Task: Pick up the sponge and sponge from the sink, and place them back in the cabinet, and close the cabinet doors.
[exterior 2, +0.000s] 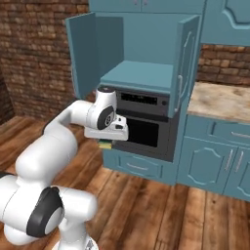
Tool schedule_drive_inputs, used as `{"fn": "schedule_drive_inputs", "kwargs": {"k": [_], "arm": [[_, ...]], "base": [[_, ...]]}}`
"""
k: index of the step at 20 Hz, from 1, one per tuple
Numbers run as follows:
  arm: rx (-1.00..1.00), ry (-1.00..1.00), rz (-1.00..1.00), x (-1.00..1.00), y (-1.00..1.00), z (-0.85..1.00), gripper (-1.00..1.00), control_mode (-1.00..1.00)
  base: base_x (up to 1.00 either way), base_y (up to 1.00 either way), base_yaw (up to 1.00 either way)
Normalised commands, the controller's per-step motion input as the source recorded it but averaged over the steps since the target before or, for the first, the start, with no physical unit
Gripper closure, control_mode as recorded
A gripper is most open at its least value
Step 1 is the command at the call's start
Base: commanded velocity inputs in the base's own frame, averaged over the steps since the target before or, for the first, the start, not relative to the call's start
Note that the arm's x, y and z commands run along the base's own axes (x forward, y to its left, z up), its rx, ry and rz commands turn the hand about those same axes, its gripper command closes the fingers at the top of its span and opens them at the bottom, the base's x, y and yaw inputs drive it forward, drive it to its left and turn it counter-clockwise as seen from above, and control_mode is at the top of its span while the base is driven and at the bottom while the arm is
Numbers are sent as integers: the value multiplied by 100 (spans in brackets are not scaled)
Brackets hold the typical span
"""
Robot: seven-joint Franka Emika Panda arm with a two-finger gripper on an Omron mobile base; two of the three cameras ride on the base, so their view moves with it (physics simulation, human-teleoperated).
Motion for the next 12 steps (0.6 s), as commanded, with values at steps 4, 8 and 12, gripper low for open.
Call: {"fn": "schedule_drive_inputs", "kwargs": {"k": [4, 8, 12], "arm": [[0, 0, 0, 0, 0, 0, 100, 100], [0, 0, 0, 0, 0, 0, 100, 100], [0, 0, 0, 0, 0, 0, 100, 100]], "base": [[38, 40, -7], [42, 19, -10], [47, 16, -18]]}}
